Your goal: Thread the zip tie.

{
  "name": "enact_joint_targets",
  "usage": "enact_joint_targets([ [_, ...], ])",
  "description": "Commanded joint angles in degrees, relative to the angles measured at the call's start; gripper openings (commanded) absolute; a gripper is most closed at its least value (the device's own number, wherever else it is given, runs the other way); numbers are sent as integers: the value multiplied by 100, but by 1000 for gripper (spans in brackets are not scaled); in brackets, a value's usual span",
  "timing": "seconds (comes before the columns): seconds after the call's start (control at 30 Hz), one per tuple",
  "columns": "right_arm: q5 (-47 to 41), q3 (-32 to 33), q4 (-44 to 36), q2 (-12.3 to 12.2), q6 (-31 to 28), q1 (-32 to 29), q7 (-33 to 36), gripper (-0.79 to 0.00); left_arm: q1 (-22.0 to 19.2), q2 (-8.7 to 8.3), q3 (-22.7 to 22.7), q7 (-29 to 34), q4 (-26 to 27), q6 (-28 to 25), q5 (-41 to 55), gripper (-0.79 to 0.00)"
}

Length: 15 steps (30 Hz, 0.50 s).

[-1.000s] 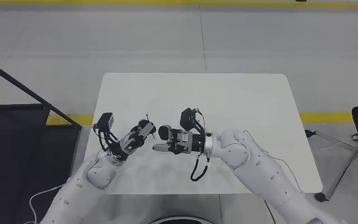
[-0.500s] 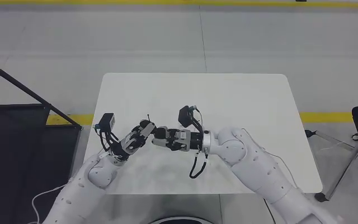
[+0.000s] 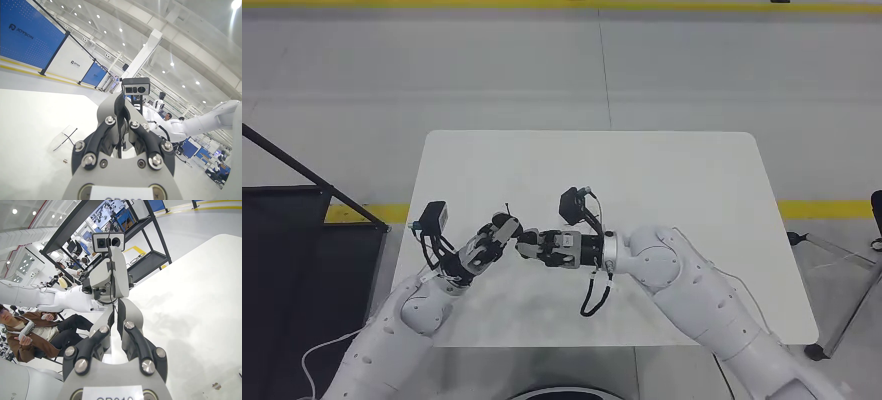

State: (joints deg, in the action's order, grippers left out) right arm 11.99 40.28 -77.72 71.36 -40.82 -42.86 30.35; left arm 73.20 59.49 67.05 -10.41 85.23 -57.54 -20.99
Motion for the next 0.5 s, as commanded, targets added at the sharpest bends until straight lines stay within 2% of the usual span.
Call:
enact_joint_targets([
  [0.0, -1, 9, 8, 9, -14, -4, 12, -785, 4, 14, 13, 16, -3, 3, 3, -785],
  [0.23, 31, 58, 24, 37, -38, -26, 40, -785, 14, 62, 64, 69, -18, -15, 32, -785],
  [0.37, 44, 86, 24, 51, -44, -44, 60, -785, 18, 86, 99, 121, -22, -27, 52, -625],
  [0.47, 55, 107, 20, 59, -50, -64, 75, -785, 24, 101, 128, 159, -25, -42, 87, -594],
])
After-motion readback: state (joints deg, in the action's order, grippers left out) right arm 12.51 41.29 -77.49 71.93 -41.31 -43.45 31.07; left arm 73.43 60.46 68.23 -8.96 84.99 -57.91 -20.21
